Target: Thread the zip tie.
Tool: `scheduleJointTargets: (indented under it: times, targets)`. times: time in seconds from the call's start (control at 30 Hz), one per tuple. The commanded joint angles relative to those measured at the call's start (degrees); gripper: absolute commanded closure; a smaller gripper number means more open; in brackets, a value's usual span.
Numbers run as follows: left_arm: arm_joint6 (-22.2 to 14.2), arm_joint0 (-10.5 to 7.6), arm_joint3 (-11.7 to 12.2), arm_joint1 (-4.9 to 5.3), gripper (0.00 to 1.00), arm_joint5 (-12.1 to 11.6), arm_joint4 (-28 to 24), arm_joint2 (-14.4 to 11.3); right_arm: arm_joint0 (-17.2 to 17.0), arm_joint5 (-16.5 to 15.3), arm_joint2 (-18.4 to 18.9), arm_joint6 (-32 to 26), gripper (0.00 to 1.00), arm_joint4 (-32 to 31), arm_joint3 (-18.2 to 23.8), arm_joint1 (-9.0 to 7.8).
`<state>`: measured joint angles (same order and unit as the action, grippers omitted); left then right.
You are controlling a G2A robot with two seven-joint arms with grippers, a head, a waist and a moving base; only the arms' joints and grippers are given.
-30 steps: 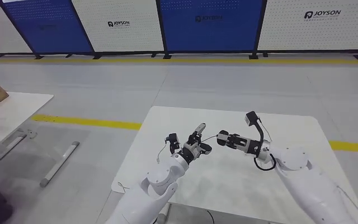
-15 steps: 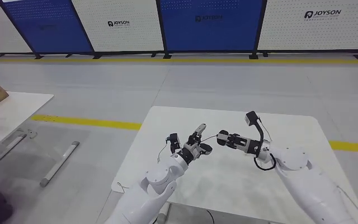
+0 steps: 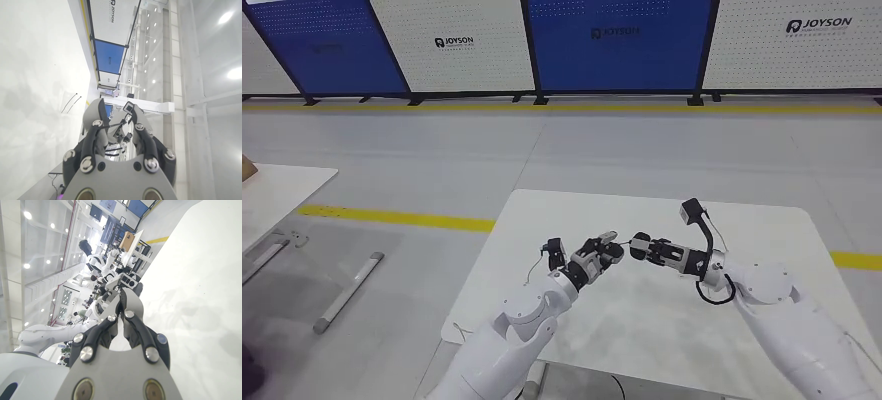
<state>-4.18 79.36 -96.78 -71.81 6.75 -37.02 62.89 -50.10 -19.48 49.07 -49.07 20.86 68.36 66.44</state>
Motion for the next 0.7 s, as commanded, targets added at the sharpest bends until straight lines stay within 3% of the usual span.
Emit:
scheduleJointTargets:
  times: [0.0, 0.33, 0.4, 0.43, 0.5, 0.67]
  targets:
    - [-0.1, 0.06, 0.0, -0.02, 1.00, -0.1, 0.1, 0.0, 0.0, 0.0, 0.0, 0.0, 1.00, 0.0, 0.0, 0.00]
    - [0.9, 0.98, -0.7, -0.13, 0.99, -1.5, 0.5, 0.3, 0.0, 0.0, 0.0, 0.0, 1.00, 0.0, 0.0, 0.00]
    - [1.0, 1.57, -1.2, -0.12, 0.10, -2.8, 1.1, 0.4, 0.0, 0.0, 0.0, 0.0, 1.00, 0.0, 0.0, 0.00]
    - [0.8, 1.96, -1.5, -0.10, 0.00, -3.5, 1.5, 0.5, 0.0, 0.0, 0.0, 0.0, 1.00, 0.0, 0.0, 0.00]
    - [0.8, 2.86, -2.0, -0.05, 0.00, -5.0, 2.4, 0.6, 0.0, 0.0, 0.0, 0.0, 1.00, 0.0, 0.0, 0.00]
    - [1.4, 3.88, -2.5, -0.04, 0.23, -6.5, 5.1, 0.2, 0.0, 0.0, 0.0, 0.0, 1.00, 0.0, 0.0, 0.00]
